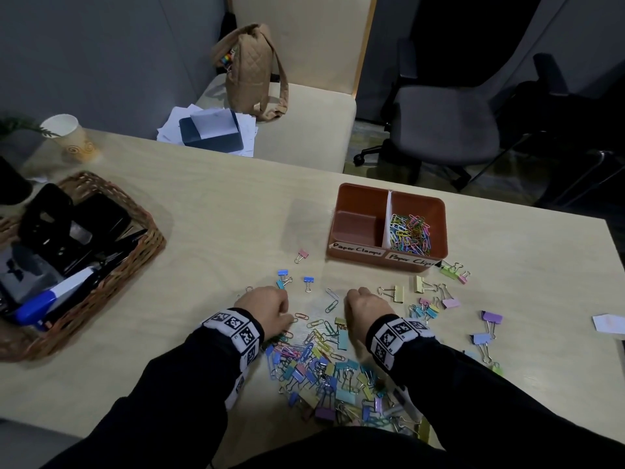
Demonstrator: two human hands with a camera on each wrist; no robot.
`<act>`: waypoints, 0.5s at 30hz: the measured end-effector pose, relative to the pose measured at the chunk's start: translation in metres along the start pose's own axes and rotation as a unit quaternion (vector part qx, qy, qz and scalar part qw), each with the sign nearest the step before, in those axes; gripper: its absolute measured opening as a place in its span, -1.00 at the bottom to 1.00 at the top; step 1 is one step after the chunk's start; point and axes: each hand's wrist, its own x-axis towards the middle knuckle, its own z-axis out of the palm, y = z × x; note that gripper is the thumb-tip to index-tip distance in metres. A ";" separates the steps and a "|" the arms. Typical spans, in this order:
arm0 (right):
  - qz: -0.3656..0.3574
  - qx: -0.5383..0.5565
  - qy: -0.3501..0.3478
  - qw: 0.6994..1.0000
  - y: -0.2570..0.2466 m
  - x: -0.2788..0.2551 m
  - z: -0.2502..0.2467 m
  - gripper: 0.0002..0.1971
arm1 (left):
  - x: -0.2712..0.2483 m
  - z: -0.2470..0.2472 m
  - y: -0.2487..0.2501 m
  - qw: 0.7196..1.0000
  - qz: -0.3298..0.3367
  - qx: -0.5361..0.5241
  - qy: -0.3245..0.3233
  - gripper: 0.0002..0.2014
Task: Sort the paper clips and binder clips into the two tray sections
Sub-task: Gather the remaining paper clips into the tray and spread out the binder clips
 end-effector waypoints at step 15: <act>-0.003 0.131 0.023 0.991 -0.017 0.024 -0.022 -0.78 | 0.009 0.006 0.013 0.987 0.051 0.131 -0.079 -0.82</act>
